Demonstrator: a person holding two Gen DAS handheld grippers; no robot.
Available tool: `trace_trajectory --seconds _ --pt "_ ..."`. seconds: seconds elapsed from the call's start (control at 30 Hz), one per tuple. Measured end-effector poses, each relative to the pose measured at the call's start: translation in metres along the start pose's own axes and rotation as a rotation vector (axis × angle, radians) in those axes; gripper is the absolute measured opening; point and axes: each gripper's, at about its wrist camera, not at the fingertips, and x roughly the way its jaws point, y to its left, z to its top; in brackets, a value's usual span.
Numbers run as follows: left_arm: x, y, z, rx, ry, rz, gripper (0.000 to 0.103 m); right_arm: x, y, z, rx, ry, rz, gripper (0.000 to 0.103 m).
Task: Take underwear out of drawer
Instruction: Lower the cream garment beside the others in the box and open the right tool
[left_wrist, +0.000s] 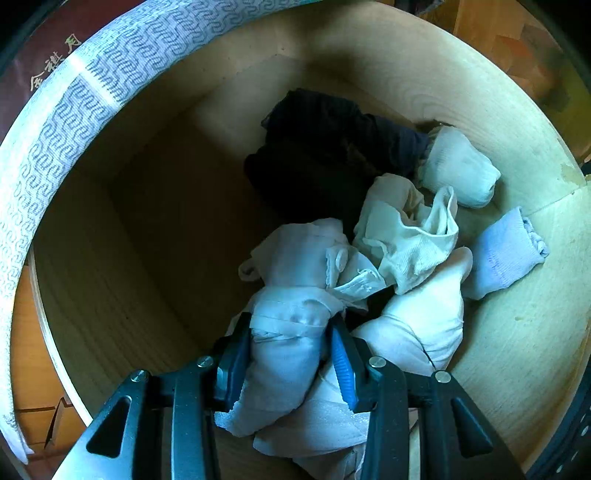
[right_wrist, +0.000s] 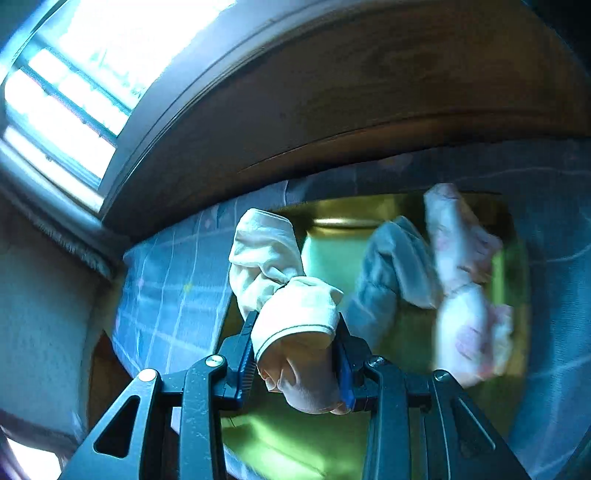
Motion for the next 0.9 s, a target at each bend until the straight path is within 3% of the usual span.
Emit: trace_trajectory --seconds 0.13,0.27,0.43,0.63,0.77,0.9 --pt "0.0 0.003 -0.001 0.002 -0.002 -0.006 0.04 0.038 0.0 0.01 0.105 -0.004 -0.008 0.037" --pt "0.001 0.004 0.0 0.0 -0.003 -0.009 0.04 0.065 -0.002 0.012 0.137 -0.032 -0.098 0.037" --pt "0.001 0.006 -0.001 -0.002 -0.007 -0.018 0.04 0.068 -0.013 0.009 0.126 -0.079 -0.206 0.037" --pt "0.001 0.008 -0.001 -0.005 -0.013 -0.021 0.04 0.068 -0.013 0.005 0.042 -0.074 -0.23 0.041" --pt "0.001 0.009 -0.002 -0.007 -0.019 -0.024 0.04 0.06 -0.001 -0.005 -0.029 -0.08 -0.229 0.059" --pt "0.002 0.009 -0.003 -0.007 -0.016 -0.021 0.041 0.039 0.013 -0.025 -0.154 -0.108 -0.276 0.06"
